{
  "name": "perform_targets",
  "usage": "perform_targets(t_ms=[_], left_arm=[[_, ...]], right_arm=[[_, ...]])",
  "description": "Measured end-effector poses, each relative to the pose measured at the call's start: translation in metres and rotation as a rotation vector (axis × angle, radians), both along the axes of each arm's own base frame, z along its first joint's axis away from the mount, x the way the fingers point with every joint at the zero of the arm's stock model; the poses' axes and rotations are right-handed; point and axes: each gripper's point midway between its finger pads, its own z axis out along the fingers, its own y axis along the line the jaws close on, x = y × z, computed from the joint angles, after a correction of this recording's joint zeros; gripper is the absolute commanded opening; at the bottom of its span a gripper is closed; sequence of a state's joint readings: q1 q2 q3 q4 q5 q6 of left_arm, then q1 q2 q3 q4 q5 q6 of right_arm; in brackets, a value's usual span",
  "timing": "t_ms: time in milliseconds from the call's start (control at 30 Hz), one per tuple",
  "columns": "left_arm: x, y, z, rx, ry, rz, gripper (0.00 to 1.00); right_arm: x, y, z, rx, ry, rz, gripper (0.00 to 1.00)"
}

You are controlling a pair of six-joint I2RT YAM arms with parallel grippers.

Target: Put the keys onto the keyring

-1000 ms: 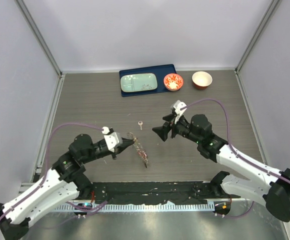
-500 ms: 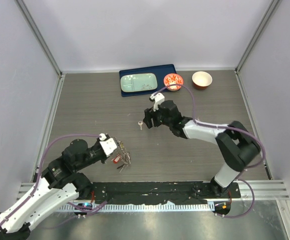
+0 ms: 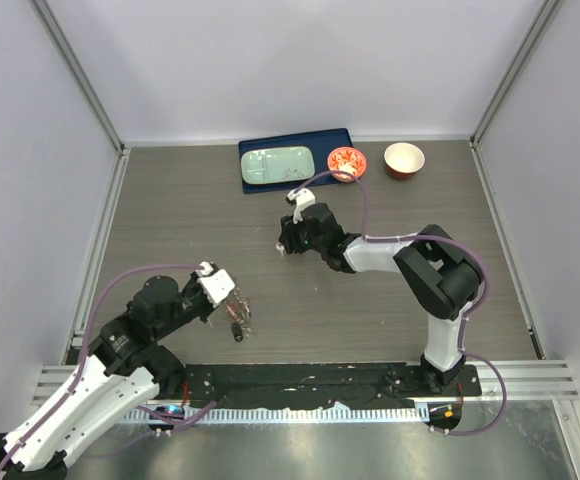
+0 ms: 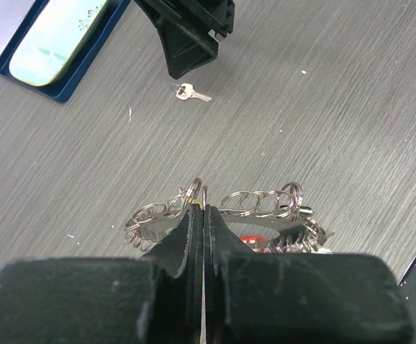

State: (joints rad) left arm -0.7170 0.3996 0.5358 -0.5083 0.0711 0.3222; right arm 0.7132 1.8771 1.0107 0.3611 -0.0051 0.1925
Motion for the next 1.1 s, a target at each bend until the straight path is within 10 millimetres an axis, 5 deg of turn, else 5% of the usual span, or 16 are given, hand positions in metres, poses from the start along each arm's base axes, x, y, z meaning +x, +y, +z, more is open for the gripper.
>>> perform_targets(t_ms=[367,667,1100], left_arm=[[0.001,0.005,0.001,-0.009,-0.015,0.019,0.00],[0.001,0.005,0.001,-0.011,-0.017,0.020,0.00],[0.002,0.006,0.002,-0.013,-0.020,0.026,0.00]], right_arm=[[-0.007,0.017,-0.020,-0.025,-0.093,-0.025,0.39],[0.001,0.015,-0.012,-0.027,-0.154,-0.085,0.34],[-0.003,0.016,-0.033,-0.064,-0.137,-0.077,0.29]])
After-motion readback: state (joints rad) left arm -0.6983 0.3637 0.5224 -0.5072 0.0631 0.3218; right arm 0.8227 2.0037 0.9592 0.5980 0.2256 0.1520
